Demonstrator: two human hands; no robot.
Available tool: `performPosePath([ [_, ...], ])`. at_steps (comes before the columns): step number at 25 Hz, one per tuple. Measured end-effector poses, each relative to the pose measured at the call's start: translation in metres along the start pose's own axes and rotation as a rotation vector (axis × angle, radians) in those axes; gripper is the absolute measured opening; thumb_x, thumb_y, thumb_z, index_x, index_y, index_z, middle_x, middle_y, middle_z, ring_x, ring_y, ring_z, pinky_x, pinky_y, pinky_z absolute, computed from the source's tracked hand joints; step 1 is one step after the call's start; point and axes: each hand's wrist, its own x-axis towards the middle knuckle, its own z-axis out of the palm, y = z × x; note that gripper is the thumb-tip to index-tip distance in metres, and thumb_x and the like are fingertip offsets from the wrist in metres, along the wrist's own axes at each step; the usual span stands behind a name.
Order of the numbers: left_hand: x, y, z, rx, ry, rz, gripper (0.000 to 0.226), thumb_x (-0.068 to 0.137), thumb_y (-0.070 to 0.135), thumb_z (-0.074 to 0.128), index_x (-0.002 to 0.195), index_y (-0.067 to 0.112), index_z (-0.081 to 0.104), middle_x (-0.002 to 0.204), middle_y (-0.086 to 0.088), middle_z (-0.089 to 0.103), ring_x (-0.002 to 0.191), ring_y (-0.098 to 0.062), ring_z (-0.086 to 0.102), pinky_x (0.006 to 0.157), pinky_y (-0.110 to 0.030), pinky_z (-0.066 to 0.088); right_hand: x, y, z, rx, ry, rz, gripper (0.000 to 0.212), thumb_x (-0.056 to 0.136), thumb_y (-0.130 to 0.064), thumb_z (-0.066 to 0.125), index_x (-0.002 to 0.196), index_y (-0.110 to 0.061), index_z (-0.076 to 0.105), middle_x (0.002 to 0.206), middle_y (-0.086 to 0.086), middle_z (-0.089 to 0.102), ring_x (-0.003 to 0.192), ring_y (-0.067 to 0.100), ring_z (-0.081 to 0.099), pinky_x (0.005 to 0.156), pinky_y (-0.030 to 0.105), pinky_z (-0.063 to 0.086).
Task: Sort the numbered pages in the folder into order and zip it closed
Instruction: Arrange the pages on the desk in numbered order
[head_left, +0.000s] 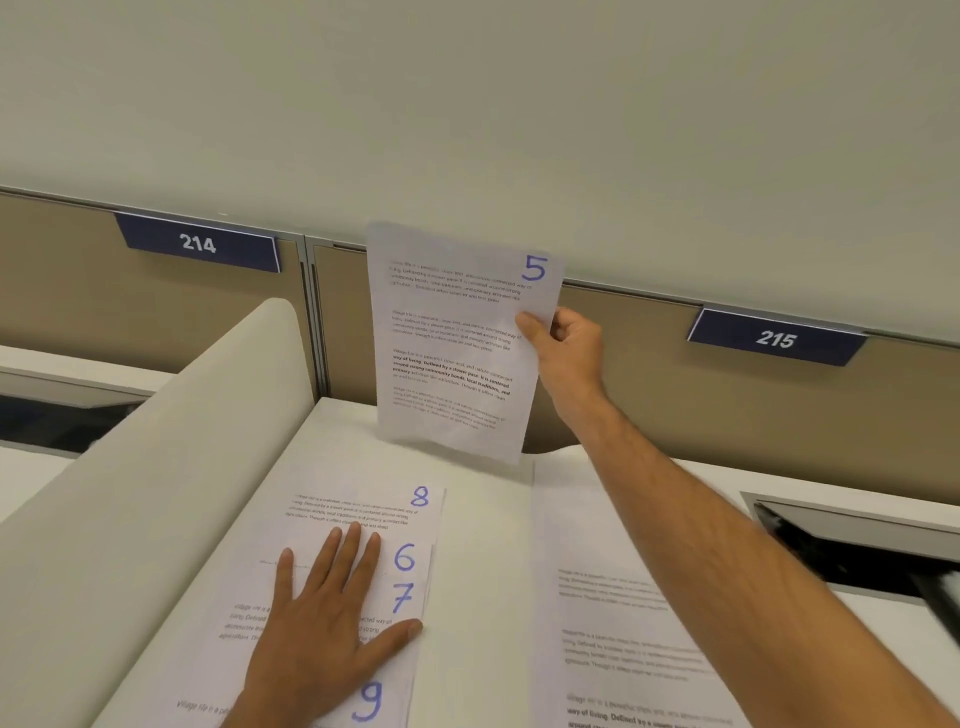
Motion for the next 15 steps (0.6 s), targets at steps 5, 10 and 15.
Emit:
performPosePath([
  [5, 0.000, 0.006, -0.010, 0.044, 0.034, 0.024, 0.097, 0.085, 0.084, 0.033, 0.148, 0.011, 0.046, 0.155, -0.010, 0.042, 0.143, -0.026, 0.038, 0.115, -0.060, 0.016, -0.037, -0.050, -0.050, 0.030, 0.005, -0.035, 0.009, 0.089, -0.008, 0.073, 0.096, -0.014, 0.073, 0.099, 0.010, 0.076, 0.089, 0.027, 0.074, 0.080, 0.040, 0.061],
  [10, -0.002, 0.019, -0.034, 0.109, 0.098, 0.128, 0.090, 0.089, 0.073, 0.032, 0.144, 0.003, 0.050, 0.153, -0.020, 0.042, 0.141, -0.037, 0.042, 0.115, -0.066, 0.020, -0.084, -0.094, -0.101, 0.047, -0.067, 0.062, 0.012, 0.087, -0.005, 0.073, 0.097, -0.011, 0.073, 0.096, 0.008, 0.077, 0.085, 0.023, 0.074, 0.078, 0.036, 0.062],
  [15, -0.005, 0.060, -0.062, -0.597, 0.081, -0.116, 0.057, 0.096, 0.057, 0.035, 0.136, 0.024, 0.058, 0.141, -0.005, 0.058, 0.129, -0.026, 0.055, 0.105, -0.046, 0.043, -0.131, -0.092, -0.163, 0.016, -0.052, 0.283, 0.007, 0.087, -0.006, 0.074, 0.094, -0.005, 0.073, 0.085, 0.009, 0.077, 0.073, 0.023, 0.071, 0.064, 0.031, 0.060],
])
